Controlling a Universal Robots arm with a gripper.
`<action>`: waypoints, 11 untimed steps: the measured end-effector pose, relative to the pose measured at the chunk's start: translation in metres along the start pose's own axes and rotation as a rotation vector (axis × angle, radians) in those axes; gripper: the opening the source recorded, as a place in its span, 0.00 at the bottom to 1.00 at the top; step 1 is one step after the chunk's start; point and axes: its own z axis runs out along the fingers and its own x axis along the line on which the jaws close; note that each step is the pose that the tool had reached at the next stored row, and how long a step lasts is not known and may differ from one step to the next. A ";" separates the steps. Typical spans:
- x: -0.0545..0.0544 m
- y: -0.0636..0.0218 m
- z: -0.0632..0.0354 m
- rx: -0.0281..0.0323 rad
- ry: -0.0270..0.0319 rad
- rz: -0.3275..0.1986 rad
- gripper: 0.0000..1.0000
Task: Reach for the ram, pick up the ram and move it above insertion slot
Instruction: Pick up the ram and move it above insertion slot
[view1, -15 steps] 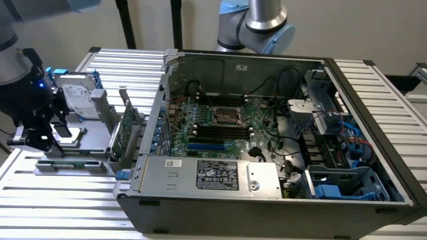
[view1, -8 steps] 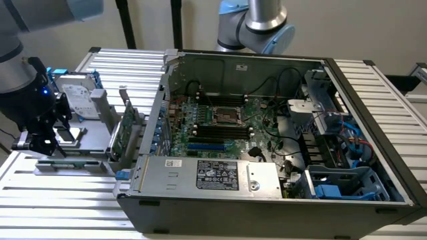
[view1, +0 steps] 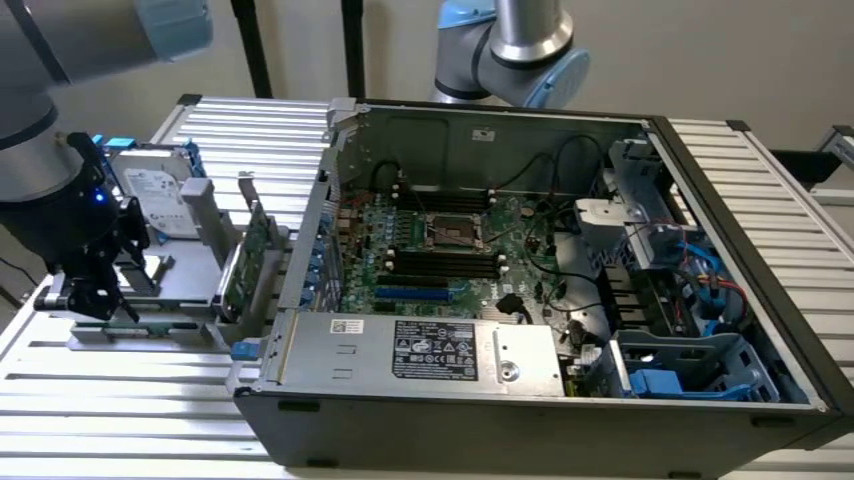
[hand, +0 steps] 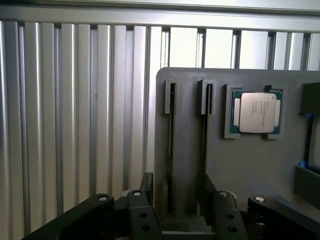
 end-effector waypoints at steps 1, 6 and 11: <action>0.000 0.0000 0.0018 0.0000 0.0000 0.001 0.48; 0.000 0.0001 0.0110 -0.0001 0.0001 0.004 0.48; 0.000 0.0013 0.0200 0.0000 0.0000 0.007 0.48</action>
